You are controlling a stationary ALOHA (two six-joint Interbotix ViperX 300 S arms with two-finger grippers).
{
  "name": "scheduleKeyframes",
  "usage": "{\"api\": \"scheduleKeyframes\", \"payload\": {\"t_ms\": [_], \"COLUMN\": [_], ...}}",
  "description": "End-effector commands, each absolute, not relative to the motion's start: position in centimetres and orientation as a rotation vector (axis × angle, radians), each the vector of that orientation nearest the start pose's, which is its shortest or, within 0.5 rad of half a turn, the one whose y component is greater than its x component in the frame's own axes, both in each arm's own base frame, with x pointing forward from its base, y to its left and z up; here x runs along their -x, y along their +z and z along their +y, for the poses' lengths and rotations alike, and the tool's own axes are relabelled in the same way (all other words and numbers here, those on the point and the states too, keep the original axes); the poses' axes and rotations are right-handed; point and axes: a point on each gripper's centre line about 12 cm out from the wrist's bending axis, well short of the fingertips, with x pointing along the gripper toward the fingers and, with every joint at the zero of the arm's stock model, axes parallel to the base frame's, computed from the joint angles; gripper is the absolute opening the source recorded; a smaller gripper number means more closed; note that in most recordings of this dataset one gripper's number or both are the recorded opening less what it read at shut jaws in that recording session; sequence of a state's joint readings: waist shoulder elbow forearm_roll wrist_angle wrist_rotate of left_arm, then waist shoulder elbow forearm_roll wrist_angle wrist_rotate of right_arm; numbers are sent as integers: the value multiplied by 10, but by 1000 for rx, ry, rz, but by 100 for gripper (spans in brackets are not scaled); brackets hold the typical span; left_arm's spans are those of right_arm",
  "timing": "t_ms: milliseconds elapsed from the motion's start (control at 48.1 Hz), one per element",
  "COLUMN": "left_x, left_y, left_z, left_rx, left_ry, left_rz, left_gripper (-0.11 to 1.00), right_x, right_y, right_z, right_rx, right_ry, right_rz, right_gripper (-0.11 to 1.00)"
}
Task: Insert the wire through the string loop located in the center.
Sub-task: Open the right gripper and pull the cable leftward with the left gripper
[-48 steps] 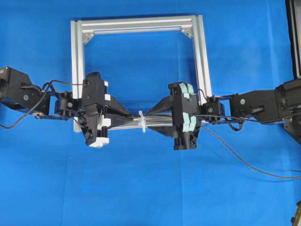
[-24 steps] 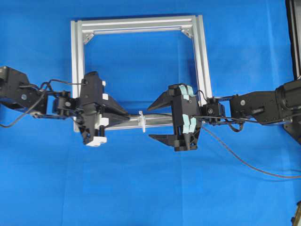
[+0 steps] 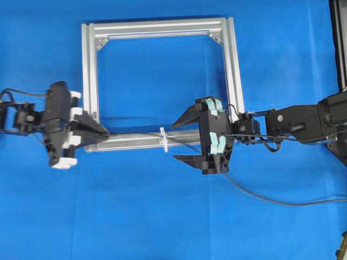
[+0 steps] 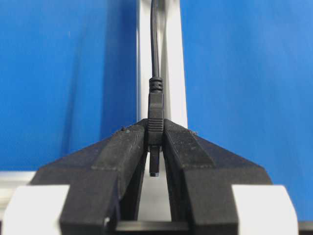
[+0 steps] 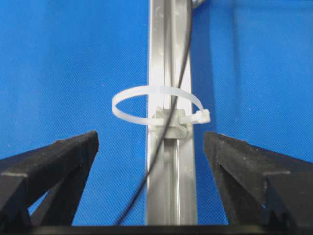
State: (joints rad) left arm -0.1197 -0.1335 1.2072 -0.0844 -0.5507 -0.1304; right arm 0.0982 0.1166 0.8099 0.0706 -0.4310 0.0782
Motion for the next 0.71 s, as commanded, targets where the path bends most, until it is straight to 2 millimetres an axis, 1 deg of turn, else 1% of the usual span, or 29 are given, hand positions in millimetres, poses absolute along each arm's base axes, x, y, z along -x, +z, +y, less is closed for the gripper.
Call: {"api": "scheduleKeyframes", "payload": {"t_ms": [0,208,354,478,686], "left_x": [-253,-224,-212,-207,-209], "left_y": [117,118,120,120,118], "left_z": [-27,-25,-24,-24,-24], "left_rx": [156,154,157,158,154], "left_ry": [-31,-39,-42,-41,-41], "left_rz": [500,516,518,517,540], "left_gripper": [8,8,8,8,8], "right_x": [-379,-378,-378,-378,-378], "right_y": [135,135,135,135,135], "right_z": [34,35,35,35,36], "right_rx": [-109,-108,-107,-107,-104], "right_ry": [37,39,39,39,42], "right_rz": [463,463,463,463,463], "right_gripper": [95,95,95,95,95]}}
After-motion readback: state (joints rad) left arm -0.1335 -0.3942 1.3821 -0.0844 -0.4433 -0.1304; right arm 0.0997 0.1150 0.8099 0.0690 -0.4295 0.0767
